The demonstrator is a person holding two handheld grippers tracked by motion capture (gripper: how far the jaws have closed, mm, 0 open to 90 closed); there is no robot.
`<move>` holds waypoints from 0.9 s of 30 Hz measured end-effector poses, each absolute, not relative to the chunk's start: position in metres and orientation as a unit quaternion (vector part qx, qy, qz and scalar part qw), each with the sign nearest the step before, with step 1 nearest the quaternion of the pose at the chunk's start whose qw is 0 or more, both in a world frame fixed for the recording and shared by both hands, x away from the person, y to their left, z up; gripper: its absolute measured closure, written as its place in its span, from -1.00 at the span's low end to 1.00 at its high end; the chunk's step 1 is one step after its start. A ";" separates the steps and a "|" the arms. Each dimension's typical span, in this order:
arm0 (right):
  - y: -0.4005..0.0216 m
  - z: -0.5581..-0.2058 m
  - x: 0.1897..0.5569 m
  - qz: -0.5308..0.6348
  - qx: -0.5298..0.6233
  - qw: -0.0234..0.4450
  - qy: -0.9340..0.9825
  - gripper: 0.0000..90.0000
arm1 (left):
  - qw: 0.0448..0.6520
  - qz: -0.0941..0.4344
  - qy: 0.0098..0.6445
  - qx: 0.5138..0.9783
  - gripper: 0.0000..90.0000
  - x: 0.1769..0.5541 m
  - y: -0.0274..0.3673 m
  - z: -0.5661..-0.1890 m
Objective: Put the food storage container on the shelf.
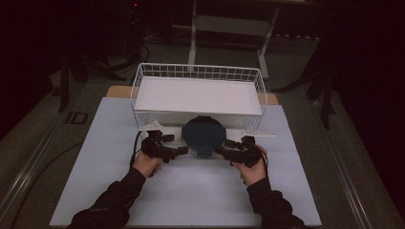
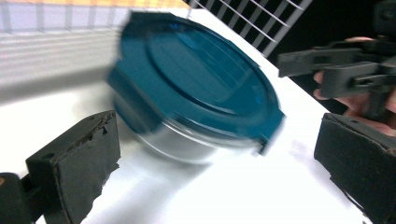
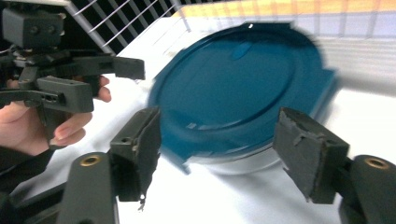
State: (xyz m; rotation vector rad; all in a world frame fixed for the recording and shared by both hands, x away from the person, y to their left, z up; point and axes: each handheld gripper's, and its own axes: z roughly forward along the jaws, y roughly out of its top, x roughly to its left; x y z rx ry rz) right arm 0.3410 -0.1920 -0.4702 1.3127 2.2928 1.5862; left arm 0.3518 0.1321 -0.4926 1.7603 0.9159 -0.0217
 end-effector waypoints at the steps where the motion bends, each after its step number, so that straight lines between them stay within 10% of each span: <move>1: -0.192 -0.470 0.341 0.515 0.426 0.030 0.744 -0.19 | 0.545 -0.012 0.381 0.747 -0.99 0.348 0.131 -0.492; 8: -0.180 -0.481 0.321 0.495 0.414 0.005 0.764 0.18 | 0.534 -0.009 0.372 0.759 -0.99 0.323 0.129 -0.492; 14: -0.164 -0.493 0.316 0.475 0.395 -0.020 0.786 0.99 | 0.534 0.018 0.364 0.763 -0.99 0.303 0.131 -0.484; 27: -0.148 -0.507 0.336 0.454 0.403 -0.015 0.795 1.00 | 0.543 0.034 0.353 0.761 -0.99 0.285 0.135 -0.486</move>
